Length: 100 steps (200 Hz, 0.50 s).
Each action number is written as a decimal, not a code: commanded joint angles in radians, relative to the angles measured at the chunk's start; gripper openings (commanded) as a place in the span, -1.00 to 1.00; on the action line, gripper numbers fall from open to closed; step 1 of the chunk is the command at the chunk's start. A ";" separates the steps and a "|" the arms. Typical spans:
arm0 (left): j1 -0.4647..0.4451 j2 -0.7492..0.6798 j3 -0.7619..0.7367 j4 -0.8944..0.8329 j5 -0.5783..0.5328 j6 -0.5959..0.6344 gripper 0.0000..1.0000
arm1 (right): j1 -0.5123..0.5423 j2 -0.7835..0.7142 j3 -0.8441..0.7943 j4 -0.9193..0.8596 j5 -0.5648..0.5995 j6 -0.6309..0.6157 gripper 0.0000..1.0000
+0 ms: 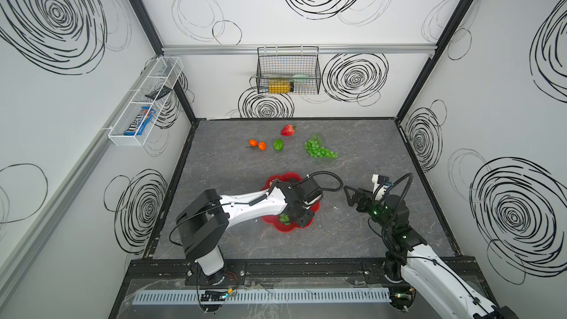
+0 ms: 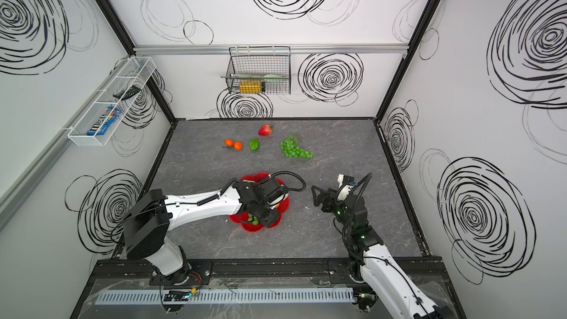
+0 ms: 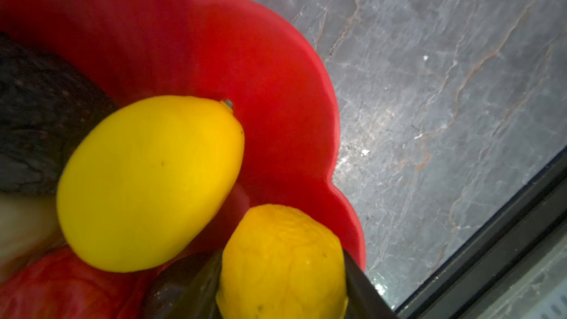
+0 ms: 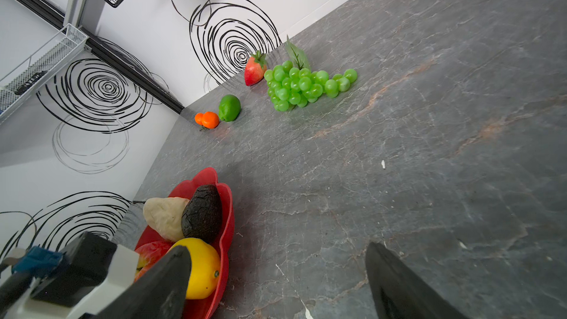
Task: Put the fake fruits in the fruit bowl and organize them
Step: 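Lower the yellow fruit into the bowl with the left gripper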
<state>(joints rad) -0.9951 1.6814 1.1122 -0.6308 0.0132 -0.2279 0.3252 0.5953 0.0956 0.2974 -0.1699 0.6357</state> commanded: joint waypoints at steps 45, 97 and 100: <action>-0.017 0.029 0.034 -0.020 -0.024 0.031 0.22 | 0.006 -0.011 -0.017 0.039 0.013 0.016 0.87; -0.020 0.029 0.029 -0.018 -0.024 0.030 0.30 | 0.006 -0.011 -0.019 0.037 0.015 0.019 0.89; -0.019 0.029 0.029 -0.018 -0.025 0.031 0.30 | 0.005 -0.011 -0.019 0.038 0.015 0.018 0.89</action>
<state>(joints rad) -1.0080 1.7042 1.1236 -0.6384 -0.0017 -0.2115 0.3283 0.5953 0.0856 0.3046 -0.1688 0.6468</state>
